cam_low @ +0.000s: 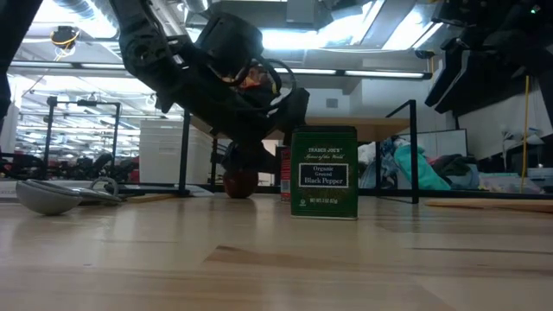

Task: Shelf spices

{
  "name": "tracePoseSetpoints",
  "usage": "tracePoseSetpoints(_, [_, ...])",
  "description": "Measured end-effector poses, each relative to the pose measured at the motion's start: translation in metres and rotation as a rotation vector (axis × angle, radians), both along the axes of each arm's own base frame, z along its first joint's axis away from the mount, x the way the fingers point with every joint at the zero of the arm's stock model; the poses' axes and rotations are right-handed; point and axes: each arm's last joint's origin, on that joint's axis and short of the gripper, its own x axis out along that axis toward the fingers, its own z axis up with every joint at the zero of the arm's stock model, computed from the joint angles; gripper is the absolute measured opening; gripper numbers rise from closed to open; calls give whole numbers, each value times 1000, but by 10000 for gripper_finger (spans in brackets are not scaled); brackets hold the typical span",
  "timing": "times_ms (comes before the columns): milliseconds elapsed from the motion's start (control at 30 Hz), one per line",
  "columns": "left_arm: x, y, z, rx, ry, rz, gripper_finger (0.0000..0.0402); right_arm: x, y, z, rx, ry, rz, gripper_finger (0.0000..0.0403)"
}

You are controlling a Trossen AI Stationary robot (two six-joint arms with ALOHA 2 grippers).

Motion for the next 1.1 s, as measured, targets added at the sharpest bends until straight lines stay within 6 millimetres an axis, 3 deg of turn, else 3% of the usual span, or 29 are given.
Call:
tracePoseSetpoints(167, [0,0,0,46,25,-23,316,0,0,0,0,0,-1,246])
tracePoseSetpoints(467, [0,0,0,82,44,-41,198,0,0,0,0,0,0,246])
tracePoseSetpoints(833, [0,-7,2,81,33,-60,198,0,0,0,0,0,0,246])
tracePoseSetpoints(1100, [-5,-17,38,156,-29,-117,198,0,0,0,0,1,-1,246])
